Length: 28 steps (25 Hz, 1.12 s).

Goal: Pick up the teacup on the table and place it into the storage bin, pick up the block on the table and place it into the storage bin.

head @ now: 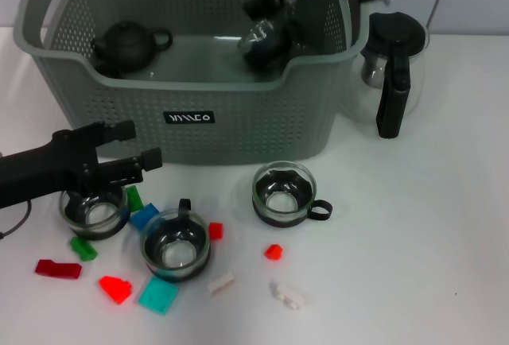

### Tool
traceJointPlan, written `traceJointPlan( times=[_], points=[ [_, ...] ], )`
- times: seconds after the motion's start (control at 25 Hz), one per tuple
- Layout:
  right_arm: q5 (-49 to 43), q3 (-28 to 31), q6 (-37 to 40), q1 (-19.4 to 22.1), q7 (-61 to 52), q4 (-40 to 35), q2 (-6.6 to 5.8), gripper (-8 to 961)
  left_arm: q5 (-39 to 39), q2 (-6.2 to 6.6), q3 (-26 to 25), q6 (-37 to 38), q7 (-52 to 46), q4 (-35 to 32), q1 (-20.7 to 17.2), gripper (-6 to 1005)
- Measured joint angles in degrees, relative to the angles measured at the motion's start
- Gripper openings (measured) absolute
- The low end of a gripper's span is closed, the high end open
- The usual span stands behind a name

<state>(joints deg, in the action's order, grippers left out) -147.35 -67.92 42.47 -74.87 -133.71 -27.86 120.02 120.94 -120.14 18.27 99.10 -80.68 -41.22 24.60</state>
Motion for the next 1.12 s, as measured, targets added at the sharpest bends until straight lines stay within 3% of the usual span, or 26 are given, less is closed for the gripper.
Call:
traceJointPlan(
  times=[0.24,0.56,0.68,0.8,0.92,1.12],
  points=[
    [0.0,1.27,18.54,2.69,-2.24,-20.18,-1.2,588,0.0,0.0,0.01,0.01,0.0,0.0,0.01,860],
    [2.2,5.47,47.74,4.66,-2.68,-42.24,-2.06,653,-1.08,0.0,0.0,-0.31,0.0,0.0,-0.32,859],
    [5.04,5.04,55.02,5.49,-1.14,-45.66,-2.05,652,-1.19,0.01,0.0,-0.49,0.0,0.0,-0.31,859],
    [6.55,4.34,60.46,6.46,4.31,-46.22,-1.26,652,-1.26,0.06,0.0,-0.49,0.0,0.0,-0.09,859],
    [7.17,3.58,63.09,7.95,9.31,-46.35,-0.09,651,-1.3,0.14,0.0,-0.49,-0.02,0.0,0.08,859],
    [11.97,1.34,63.87,10.37,12.62,-45.9,-0.01,650,-1.32,0.16,0.01,-0.45,-0.23,0.0,0.17,859]
  ],
)
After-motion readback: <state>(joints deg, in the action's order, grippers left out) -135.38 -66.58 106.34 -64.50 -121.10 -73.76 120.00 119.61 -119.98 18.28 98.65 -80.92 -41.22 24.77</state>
